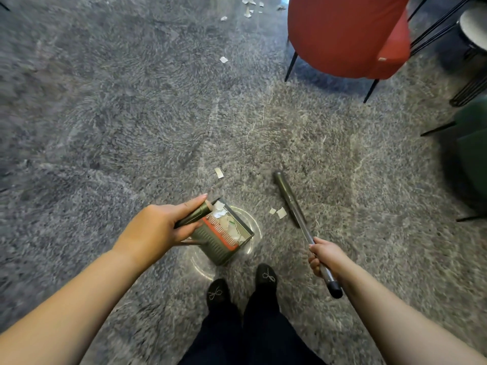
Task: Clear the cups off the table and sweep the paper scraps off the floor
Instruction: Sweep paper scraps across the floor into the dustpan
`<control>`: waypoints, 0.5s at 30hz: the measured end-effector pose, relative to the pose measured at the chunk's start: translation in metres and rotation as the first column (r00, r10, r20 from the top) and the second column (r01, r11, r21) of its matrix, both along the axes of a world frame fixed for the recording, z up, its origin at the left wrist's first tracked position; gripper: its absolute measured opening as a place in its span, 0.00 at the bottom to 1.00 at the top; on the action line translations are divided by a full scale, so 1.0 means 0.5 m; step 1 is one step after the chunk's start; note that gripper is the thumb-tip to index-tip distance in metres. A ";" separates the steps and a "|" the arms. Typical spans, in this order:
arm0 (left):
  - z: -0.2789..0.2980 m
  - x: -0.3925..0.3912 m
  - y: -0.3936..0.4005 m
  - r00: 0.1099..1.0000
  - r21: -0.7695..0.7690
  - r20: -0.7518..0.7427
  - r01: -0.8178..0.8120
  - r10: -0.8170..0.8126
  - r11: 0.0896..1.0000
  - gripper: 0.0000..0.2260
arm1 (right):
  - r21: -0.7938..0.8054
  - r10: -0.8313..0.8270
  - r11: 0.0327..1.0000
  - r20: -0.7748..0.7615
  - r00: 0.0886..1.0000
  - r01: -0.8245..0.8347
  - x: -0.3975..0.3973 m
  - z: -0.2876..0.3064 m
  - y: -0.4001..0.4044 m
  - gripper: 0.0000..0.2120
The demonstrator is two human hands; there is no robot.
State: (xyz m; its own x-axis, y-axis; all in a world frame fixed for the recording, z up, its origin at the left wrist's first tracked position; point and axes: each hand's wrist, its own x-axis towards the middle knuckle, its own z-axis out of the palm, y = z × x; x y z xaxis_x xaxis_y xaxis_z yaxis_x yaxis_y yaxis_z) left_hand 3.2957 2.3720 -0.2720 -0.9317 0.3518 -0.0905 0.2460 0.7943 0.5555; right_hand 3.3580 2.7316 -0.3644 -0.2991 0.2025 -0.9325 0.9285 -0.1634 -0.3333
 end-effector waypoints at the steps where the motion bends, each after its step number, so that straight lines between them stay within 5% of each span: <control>1: -0.002 0.000 0.000 1.000 -0.005 0.005 0.007 -0.007 1.000 0.36 | -0.011 0.016 1.000 0.006 1.000 -0.016 -0.005 -0.005 -0.005 0.22; 15: 0.004 0.007 0.008 1.000 -0.025 -0.007 0.011 -0.011 1.000 0.37 | -0.238 0.187 0.954 -0.010 0.982 -0.184 0.028 0.040 -0.096 0.24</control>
State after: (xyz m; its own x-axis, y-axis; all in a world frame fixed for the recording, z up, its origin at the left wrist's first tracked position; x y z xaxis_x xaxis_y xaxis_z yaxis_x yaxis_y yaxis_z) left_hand 3.2990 2.3759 -0.2702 -0.9285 0.3597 -0.0926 0.2587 0.8052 0.5336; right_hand 3.3720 2.6835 -0.3444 -0.2982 -0.0821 -0.9510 0.9539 -0.0609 -0.2938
